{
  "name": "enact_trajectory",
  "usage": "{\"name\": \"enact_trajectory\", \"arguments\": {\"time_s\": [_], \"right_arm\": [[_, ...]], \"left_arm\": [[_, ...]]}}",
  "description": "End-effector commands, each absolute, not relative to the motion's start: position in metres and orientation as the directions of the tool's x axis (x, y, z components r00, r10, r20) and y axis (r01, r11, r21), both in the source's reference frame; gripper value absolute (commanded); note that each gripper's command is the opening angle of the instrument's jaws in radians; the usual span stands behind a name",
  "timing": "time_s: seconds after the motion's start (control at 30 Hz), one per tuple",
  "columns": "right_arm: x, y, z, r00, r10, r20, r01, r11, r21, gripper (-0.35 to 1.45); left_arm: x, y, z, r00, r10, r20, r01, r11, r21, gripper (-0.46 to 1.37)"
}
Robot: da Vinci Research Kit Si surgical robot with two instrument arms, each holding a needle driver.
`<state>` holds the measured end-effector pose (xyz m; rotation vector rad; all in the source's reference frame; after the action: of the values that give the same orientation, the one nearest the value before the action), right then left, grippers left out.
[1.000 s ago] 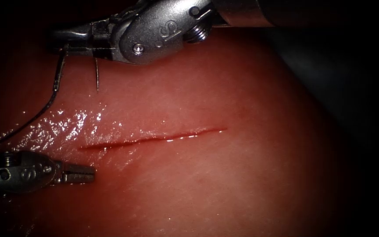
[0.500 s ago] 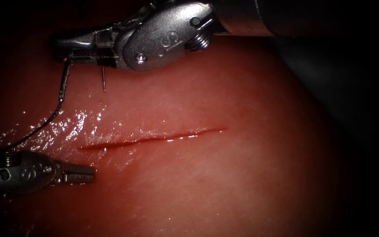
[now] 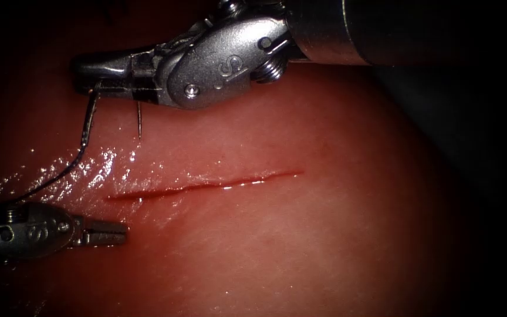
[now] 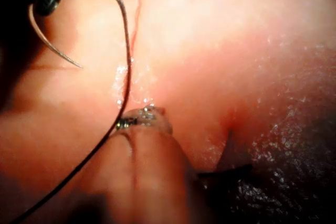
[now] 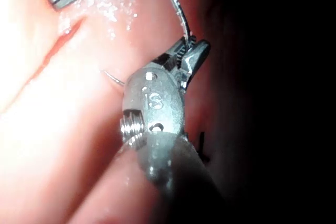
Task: Wound Closure
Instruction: Use the right gripper to throw the needle through the top of the wound
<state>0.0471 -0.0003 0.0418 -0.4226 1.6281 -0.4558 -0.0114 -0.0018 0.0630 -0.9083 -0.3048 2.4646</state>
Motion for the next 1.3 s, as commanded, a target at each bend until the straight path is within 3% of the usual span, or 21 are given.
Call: {"name": "enact_trajectory", "arguments": {"time_s": [0.03,1.0,1.3], "right_arm": [[0.0470,-0.0004,0.0418,-0.103,-0.524,-0.845,-0.008,0.850,-0.526,-0.35],[0.0457,-0.0031,0.0460,-0.100,-0.558,-0.824,0.036,0.825,-0.563,-0.35],[0.0443,-0.0062,0.0495,-0.054,-0.505,-0.862,0.039,0.861,-0.507,-0.35]], "left_arm": [[-0.0113,-0.0018,0.0630,-0.657,0.519,-0.546,-0.367,-0.854,-0.370,-0.35],[-0.0118,-0.0009,0.0620,-0.644,0.537,-0.545,-0.390,-0.843,-0.370,-0.35],[-0.0130,-0.0002,0.0605,-0.627,0.533,-0.568,-0.395,-0.846,-0.358,-0.35]]}}
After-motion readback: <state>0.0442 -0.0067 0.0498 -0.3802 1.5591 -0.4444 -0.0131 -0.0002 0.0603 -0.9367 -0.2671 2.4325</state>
